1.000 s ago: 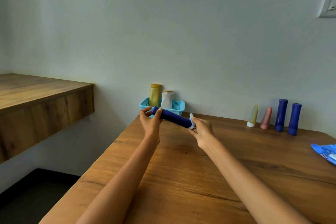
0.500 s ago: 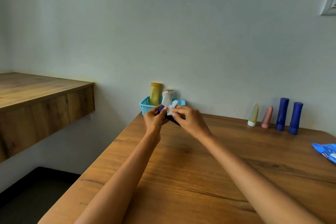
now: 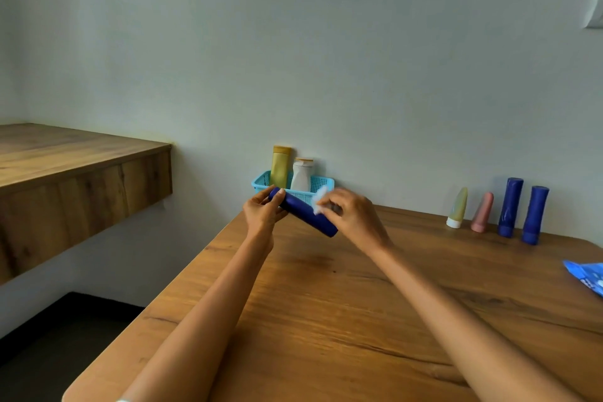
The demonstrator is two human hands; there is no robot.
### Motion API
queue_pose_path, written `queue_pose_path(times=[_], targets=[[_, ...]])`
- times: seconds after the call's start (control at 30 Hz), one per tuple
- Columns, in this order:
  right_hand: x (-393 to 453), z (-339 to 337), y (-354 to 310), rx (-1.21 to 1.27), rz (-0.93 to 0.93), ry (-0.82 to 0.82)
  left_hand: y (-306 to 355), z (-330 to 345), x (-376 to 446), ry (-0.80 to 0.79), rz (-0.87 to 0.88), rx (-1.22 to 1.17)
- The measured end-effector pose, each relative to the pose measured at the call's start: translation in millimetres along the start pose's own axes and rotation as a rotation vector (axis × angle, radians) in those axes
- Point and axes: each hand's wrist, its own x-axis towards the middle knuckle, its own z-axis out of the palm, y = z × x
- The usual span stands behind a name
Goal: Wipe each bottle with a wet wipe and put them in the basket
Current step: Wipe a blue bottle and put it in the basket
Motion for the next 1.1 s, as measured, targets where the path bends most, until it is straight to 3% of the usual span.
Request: queue_pose_path(times=[0.1, 0.23, 0.37, 0.5, 0.67, 0.8, 1.0, 1.1], targets=[[25, 10, -15, -0.007, 0.014, 0.061, 1, 6, -4, -0.036, 0.01, -0.003], [22, 25, -15, -0.069, -0.016, -0.049, 5, 9, -4, -0.042, 0.023, -0.057], [-8, 23, 7, -0.1, -0.022, -0.039, 5, 1, 1, -0.002, 0.038, -0.063], [-22, 13, 30, -0.046, 0.13, -0.092, 3, -5, 7, -0.046, 0.061, -0.096], [14, 9, 17, 0.194, 0.315, 0.057, -1, -3, 4, -0.27, -0.032, -0.129], [41, 13, 1, 0.284, 0.577, -0.248, 5, 3, 3, -0.399, 0.01, -0.179], [21, -3, 8, 0.907, 0.804, -0.445, 18, -5, 9, -0.405, 0.134, -0.106], [1, -15, 22, 1.131, 0.82, -0.552, 19, -5, 11, -0.42, 0.152, -0.099]])
